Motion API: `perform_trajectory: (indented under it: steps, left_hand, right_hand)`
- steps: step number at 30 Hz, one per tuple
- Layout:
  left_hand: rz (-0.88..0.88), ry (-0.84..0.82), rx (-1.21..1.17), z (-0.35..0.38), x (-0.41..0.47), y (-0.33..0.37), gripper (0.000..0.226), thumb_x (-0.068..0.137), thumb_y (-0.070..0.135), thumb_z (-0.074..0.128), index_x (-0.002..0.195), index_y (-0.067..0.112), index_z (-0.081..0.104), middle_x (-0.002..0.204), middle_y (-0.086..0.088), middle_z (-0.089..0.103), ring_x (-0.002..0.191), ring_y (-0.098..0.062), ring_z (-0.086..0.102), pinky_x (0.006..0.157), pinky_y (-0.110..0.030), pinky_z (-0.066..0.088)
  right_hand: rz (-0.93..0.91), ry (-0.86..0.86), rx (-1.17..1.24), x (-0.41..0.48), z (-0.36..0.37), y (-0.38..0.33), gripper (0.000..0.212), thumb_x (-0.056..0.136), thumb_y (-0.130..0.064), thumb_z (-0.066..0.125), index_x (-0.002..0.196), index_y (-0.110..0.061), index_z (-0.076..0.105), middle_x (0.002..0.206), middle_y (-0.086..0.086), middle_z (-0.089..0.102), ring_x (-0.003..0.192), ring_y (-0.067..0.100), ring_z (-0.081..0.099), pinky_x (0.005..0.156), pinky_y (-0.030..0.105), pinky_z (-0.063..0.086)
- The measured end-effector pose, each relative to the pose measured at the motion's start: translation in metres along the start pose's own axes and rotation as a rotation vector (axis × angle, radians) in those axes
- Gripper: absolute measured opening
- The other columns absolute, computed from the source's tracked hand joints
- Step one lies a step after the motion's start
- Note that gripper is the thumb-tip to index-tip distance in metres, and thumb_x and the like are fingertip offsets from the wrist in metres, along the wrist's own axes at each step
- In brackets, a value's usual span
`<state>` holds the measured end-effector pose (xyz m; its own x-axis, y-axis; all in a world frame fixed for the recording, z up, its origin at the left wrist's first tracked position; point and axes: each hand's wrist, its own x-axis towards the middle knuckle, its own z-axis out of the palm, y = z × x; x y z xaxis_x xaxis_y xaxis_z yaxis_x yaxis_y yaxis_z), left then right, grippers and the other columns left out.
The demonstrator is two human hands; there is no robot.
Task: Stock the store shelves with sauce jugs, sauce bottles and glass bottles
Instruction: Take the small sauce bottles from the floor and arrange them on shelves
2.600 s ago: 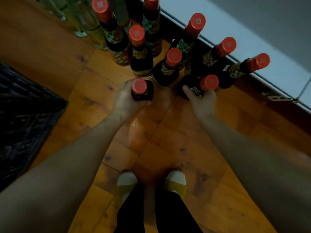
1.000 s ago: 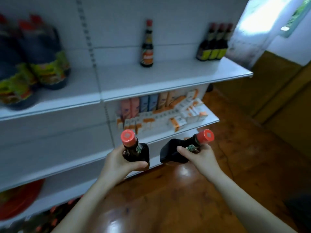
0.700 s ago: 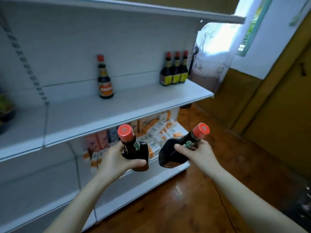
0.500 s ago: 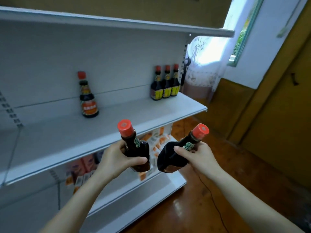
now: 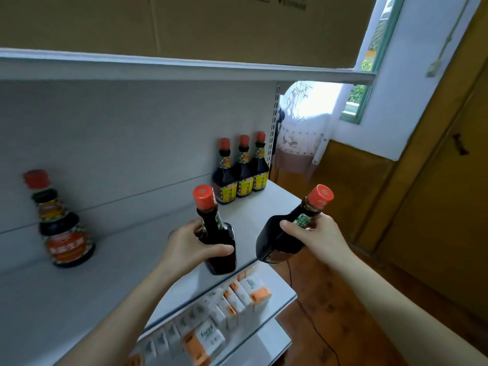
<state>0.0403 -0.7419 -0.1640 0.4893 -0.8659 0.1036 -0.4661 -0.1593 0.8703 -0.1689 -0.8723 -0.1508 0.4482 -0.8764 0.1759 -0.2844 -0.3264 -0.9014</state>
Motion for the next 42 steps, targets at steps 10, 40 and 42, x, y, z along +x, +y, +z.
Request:
perform_trajectory:
  steps: [10, 40, 42]
  left_hand:
    - [-0.206, 0.12, -0.005, 0.06, 0.094, 0.0, 0.042, 0.042, 0.039, 0.083, 0.08, 0.031, 0.067, 0.081, 0.019, 0.069, 0.08, -0.001, 0.063, 0.074, -0.027, 0.051]
    - [-0.389, 0.22, 0.101, 0.11, 0.169, 0.023, 0.031, 0.06, 0.027, 0.084, 0.077, 0.036, 0.059, 0.079, 0.024, 0.06, 0.075, 0.011, 0.052, 0.058, -0.01, 0.037]
    - [-0.394, 0.233, 0.102, 0.11, 0.169, 0.022, 0.032, 0.059, 0.027, 0.085, 0.08, 0.035, 0.061, 0.081, 0.022, 0.062, 0.075, 0.01, 0.053, 0.058, -0.01, 0.038]
  right_hand:
    - [0.012, -0.231, -0.108, 0.15, -0.021, 0.04, 0.017, 0.076, -0.032, 0.073, 0.078, -0.025, 0.058, 0.076, -0.009, 0.063, 0.07, 0.004, 0.059, 0.054, 0.018, 0.043]
    - [-0.356, -0.688, -0.052, 0.292, -0.017, 0.052, 0.023, 0.074, -0.004, 0.07, 0.091, -0.012, 0.056, 0.081, 0.003, 0.062, 0.073, 0.016, 0.059, 0.068, 0.028, 0.049]
    - [-0.378, -0.562, -0.068, 0.291, -0.013, 0.057, 0.028, 0.073, -0.009, 0.074, 0.091, -0.017, 0.053, 0.082, -0.003, 0.061, 0.074, 0.014, 0.06, 0.065, 0.021, 0.048]
